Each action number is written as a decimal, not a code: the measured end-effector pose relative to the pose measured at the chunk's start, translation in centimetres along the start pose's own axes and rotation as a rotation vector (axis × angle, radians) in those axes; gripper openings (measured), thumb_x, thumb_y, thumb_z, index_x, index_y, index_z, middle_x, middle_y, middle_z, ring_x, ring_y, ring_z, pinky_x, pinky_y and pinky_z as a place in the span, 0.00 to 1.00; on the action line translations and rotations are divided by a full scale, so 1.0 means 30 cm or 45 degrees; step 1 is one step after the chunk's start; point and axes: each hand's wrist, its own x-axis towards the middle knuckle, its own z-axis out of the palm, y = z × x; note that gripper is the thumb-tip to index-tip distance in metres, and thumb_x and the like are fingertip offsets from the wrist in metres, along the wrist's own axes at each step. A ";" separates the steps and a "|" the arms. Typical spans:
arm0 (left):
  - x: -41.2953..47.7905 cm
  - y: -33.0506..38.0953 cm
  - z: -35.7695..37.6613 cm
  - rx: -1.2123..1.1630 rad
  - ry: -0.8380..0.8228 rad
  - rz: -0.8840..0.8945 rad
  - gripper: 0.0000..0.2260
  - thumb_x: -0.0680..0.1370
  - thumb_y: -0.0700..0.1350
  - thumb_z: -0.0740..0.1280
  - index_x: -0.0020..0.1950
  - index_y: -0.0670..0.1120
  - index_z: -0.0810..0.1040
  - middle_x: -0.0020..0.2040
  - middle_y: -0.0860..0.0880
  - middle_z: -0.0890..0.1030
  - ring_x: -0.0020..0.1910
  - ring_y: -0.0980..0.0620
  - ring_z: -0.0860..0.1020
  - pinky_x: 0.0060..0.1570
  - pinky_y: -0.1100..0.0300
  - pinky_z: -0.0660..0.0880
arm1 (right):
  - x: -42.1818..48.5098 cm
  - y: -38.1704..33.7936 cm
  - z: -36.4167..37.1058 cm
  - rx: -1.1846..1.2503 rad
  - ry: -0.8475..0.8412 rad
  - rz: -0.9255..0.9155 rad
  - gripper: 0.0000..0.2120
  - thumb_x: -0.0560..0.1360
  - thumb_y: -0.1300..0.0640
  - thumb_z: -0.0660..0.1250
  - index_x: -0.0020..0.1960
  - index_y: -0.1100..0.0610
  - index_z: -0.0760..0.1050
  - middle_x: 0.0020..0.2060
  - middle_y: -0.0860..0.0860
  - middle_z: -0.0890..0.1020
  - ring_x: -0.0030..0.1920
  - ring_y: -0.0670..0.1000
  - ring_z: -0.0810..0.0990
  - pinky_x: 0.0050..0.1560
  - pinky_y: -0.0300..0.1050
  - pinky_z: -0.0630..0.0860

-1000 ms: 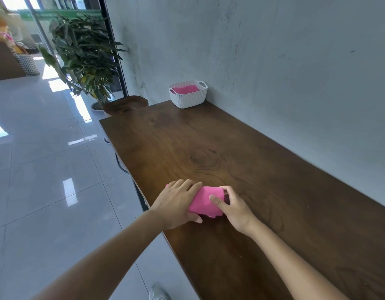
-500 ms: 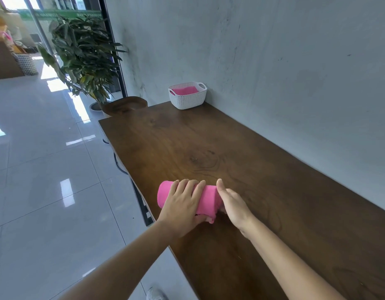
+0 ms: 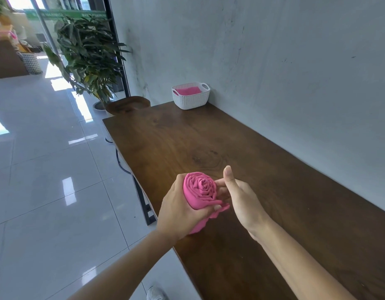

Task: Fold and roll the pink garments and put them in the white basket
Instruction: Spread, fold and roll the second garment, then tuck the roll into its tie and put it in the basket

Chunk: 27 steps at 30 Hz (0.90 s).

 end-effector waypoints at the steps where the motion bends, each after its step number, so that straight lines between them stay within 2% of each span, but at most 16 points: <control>1: -0.008 0.006 0.001 -0.052 0.035 -0.020 0.30 0.63 0.67 0.80 0.59 0.67 0.69 0.54 0.67 0.78 0.57 0.64 0.78 0.50 0.71 0.78 | -0.008 -0.004 0.006 0.020 -0.003 -0.013 0.41 0.72 0.20 0.45 0.59 0.47 0.81 0.50 0.43 0.86 0.55 0.45 0.84 0.65 0.53 0.78; 5: -0.025 0.014 -0.013 -0.144 0.108 -0.032 0.29 0.64 0.64 0.80 0.59 0.62 0.71 0.55 0.66 0.78 0.56 0.61 0.79 0.50 0.69 0.79 | -0.032 0.001 0.003 0.073 -0.044 -0.030 0.33 0.78 0.28 0.45 0.61 0.46 0.81 0.52 0.42 0.86 0.58 0.44 0.82 0.70 0.54 0.74; 8: -0.025 0.019 -0.042 -0.161 0.127 -0.031 0.27 0.65 0.63 0.79 0.59 0.62 0.72 0.54 0.65 0.79 0.55 0.60 0.80 0.49 0.68 0.80 | -0.054 0.024 -0.003 0.134 -0.153 -0.036 0.30 0.80 0.30 0.48 0.63 0.46 0.80 0.55 0.44 0.85 0.60 0.46 0.82 0.70 0.55 0.73; 13: -0.020 0.021 -0.076 -0.186 0.191 -0.077 0.28 0.65 0.65 0.79 0.59 0.61 0.73 0.53 0.64 0.80 0.54 0.59 0.81 0.47 0.67 0.80 | -0.100 0.058 0.024 0.148 -0.064 -0.054 0.19 0.77 0.38 0.64 0.57 0.50 0.82 0.50 0.45 0.86 0.56 0.46 0.83 0.60 0.44 0.79; 17: -0.019 0.020 -0.089 -0.201 0.203 -0.104 0.28 0.65 0.64 0.79 0.60 0.59 0.74 0.53 0.63 0.81 0.53 0.58 0.81 0.46 0.66 0.81 | -0.114 0.064 0.053 0.170 -0.023 -0.045 0.10 0.76 0.46 0.71 0.55 0.47 0.82 0.49 0.45 0.85 0.55 0.46 0.83 0.57 0.43 0.80; 22: -0.021 0.032 -0.094 -0.208 0.197 -0.111 0.26 0.65 0.64 0.79 0.58 0.60 0.74 0.52 0.64 0.80 0.53 0.59 0.81 0.45 0.68 0.79 | -0.112 0.047 0.084 0.124 0.005 -0.134 0.06 0.77 0.48 0.72 0.51 0.49 0.82 0.48 0.46 0.85 0.54 0.47 0.82 0.57 0.43 0.78; 27: -0.017 0.034 -0.108 -0.321 0.236 -0.207 0.26 0.65 0.62 0.78 0.58 0.56 0.75 0.50 0.62 0.81 0.51 0.58 0.81 0.43 0.67 0.79 | -0.119 0.039 0.089 0.258 0.057 -0.103 0.05 0.79 0.52 0.69 0.50 0.51 0.82 0.46 0.48 0.85 0.52 0.48 0.83 0.54 0.43 0.80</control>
